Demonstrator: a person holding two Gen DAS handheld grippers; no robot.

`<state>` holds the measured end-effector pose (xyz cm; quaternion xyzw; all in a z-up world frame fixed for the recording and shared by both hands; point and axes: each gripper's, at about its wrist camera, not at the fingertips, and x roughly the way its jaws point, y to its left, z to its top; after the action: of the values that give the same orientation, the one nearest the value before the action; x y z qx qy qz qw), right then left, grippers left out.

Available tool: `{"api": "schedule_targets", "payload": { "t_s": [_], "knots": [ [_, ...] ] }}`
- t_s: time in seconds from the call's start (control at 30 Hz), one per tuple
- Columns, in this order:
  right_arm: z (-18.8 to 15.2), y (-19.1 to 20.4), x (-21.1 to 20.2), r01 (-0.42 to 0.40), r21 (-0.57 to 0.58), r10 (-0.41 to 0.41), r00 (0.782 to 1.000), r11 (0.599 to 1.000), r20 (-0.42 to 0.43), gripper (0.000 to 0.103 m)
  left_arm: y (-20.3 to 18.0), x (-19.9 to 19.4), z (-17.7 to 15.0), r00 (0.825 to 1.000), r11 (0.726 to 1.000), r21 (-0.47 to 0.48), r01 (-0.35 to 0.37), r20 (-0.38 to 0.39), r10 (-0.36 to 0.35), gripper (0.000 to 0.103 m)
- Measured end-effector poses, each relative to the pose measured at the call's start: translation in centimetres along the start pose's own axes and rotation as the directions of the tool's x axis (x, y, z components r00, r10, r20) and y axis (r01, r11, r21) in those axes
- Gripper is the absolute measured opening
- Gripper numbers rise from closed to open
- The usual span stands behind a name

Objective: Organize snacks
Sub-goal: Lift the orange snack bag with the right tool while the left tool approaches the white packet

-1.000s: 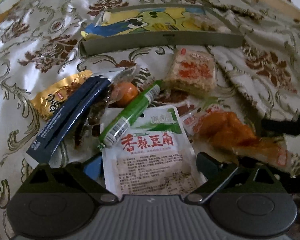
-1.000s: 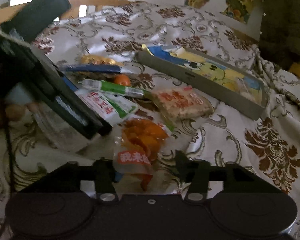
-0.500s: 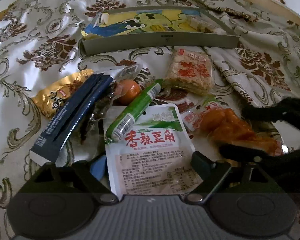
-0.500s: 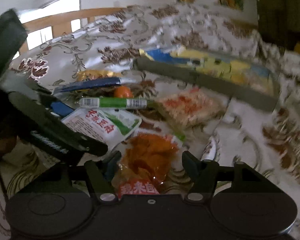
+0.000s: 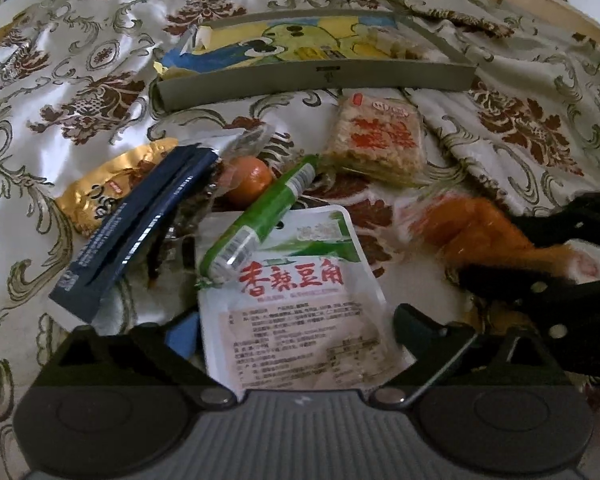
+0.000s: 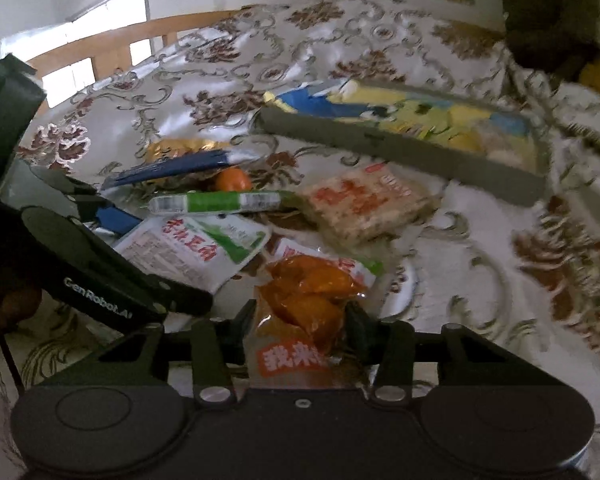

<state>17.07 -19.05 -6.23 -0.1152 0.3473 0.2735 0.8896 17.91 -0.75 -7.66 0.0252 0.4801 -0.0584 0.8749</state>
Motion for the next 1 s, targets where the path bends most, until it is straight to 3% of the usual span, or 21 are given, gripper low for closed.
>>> {"api": "schedule_targets", "payload": {
  "t_s": [0.1,0.17,0.57,0.77,1.0],
  "knots": [
    [-0.1,-0.9,0.1,0.004,0.035,-0.004,1.0,0.999,-0.01,0.047,-1.3,0.6,0.0,0.998,0.997,0.035,-0.067,-0.004,0.068,0.103],
    [-0.1,-1.1,0.2,0.006,0.045,-0.005,1.0,0.999,-0.013,0.047,-1.5,0.7,-0.1,0.997,0.996,0.035,-0.077,0.0,0.077,0.103],
    [0.0,-1.0,0.1,-0.011,0.051,0.011,1.0,0.999,-0.006,0.048,-0.6,-0.4,-0.6,1.0,0.999,0.031,-0.021,0.022,0.021,0.094],
    [0.0,-0.8,0.1,-0.023,0.047,0.023,1.0,0.999,0.0,0.048,0.8,-2.1,-0.9,0.997,0.997,-0.058,0.059,0.047,-0.056,0.086],
    [-0.1,-0.3,0.2,-0.023,0.021,0.023,1.0,1.0,-0.008,0.048,0.9,-3.3,-1.5,0.994,0.991,-0.104,0.088,0.074,-0.08,0.082]
  ]
}}
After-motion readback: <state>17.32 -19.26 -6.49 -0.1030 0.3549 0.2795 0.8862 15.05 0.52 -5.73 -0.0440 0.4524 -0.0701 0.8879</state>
